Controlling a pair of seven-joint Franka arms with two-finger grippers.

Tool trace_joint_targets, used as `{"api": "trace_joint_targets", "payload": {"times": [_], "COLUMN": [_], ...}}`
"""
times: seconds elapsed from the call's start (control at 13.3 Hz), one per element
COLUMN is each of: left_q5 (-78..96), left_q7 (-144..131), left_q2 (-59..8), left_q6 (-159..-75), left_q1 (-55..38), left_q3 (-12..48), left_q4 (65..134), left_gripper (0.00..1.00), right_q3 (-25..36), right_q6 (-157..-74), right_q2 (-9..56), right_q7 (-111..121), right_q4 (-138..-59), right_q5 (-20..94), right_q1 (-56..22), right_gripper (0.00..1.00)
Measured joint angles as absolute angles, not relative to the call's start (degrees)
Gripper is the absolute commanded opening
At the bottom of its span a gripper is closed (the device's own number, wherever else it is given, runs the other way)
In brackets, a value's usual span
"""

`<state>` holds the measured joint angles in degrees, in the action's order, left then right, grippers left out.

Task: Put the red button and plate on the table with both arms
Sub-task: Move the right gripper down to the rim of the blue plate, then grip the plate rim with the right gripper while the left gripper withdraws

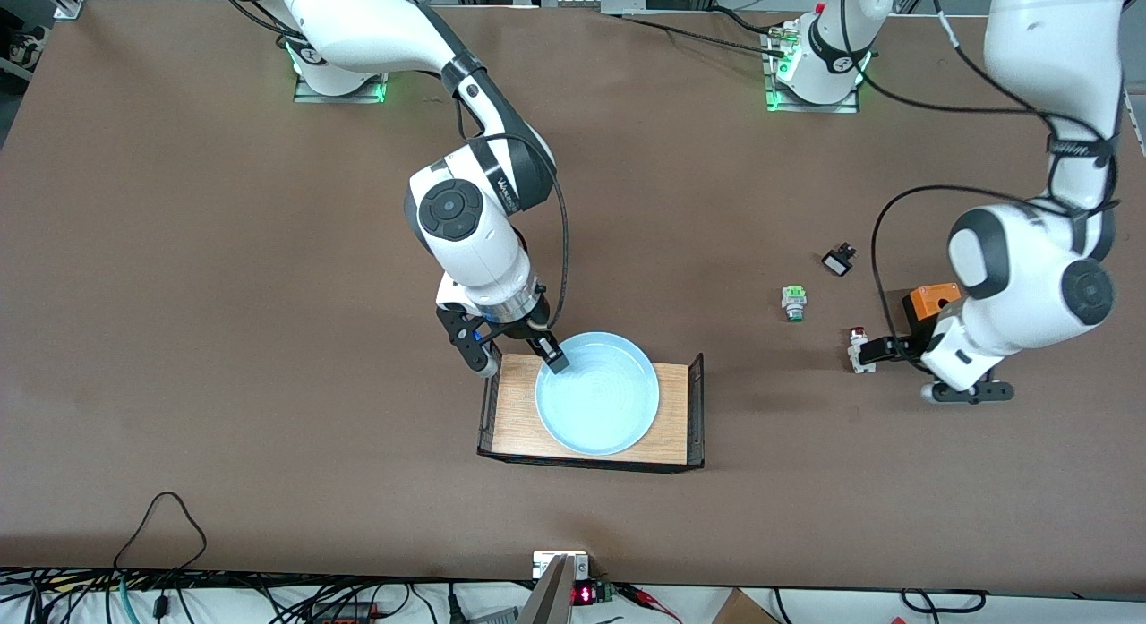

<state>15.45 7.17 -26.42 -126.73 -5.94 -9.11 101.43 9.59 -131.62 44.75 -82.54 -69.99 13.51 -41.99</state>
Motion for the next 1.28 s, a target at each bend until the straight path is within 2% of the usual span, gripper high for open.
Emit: {"api": "trace_joint_targets", "payload": {"times": [0.38, 0.68, 0.83, 1.05, 1.28], "left_q5": [4.7, 3.2, 3.1, 3.1, 0.7], "left_q7": [-5.1, -6.4, -6.6, -6.7, -6.8], "left_q2": [-16.2, -8.7, -4.9, -1.9, -1.8], "left_q6": [-119.9, -114.3, -111.4, -107.5, -101.8], "left_q1": [-6.9, -7.2, -7.2, -7.2, -7.2], "left_q3": [-8.7, -8.2, -7.9, -7.8, -7.7], "left_q4": [101.4, 101.3, 101.3, 99.9, 94.9], "left_gripper": [1.00, 1.00, 1.00, 1.00, 1.00], "right_q3": [9.6, 9.6, 9.6, 9.5, 9.5], "right_q6": [-131.6, -131.8, -131.8, -131.2, -127.3], "right_q2": [44.7, 44.7, 44.7, 43.7, 40.7], "right_q7": [-82.5, -82.5, -82.5, -82.5, -82.5], "right_q4": [-70.0, -70.0, -70.0, -69.6, -69.0], "right_q5": [13.5, 13.5, 13.5, 13.6, 13.7], "right_q1": [-42.0, -42.2, -42.3, -42.9, -43.0], "right_gripper": [0.14, 0.09, 0.01, 0.00, 0.00]}}
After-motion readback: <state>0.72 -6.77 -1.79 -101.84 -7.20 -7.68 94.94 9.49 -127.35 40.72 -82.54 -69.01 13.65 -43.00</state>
